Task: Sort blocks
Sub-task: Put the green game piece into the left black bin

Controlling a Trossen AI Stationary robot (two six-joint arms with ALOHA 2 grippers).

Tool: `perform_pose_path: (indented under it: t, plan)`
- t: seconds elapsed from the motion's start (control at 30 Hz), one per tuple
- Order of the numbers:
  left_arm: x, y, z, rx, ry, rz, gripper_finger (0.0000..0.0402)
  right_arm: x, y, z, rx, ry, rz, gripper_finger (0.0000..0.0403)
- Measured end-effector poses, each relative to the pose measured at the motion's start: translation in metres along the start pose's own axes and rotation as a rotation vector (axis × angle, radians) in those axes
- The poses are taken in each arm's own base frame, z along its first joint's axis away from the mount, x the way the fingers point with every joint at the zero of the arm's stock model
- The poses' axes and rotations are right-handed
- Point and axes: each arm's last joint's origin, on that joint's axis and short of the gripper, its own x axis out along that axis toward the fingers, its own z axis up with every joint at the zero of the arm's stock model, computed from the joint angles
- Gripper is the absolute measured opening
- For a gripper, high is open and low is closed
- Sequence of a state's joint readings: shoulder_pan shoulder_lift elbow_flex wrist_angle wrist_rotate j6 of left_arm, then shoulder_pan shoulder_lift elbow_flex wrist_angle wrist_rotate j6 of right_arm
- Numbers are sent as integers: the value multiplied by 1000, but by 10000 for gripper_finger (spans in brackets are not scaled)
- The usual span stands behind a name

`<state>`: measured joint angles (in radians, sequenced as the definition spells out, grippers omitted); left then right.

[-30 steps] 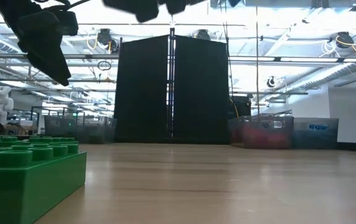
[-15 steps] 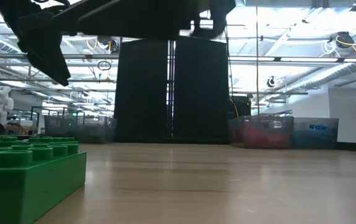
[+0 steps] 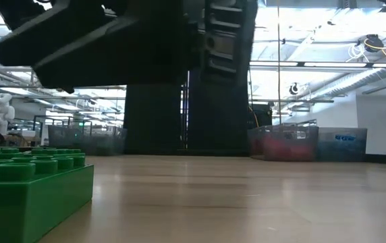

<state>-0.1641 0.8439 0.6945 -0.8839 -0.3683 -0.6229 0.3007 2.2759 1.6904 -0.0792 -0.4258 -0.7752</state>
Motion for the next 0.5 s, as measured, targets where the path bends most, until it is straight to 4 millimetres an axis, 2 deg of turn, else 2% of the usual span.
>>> perform_pose_path:
  t: [0.37, 0.5]
  plan:
    - [0, 0, 0, 0, -1, 1, 343, 10, 14, 9, -15, -3, 34, 214]
    - [0, 0, 0, 0, -1, 1, 343, 17, 17, 1, -4, 14, 38, 211]
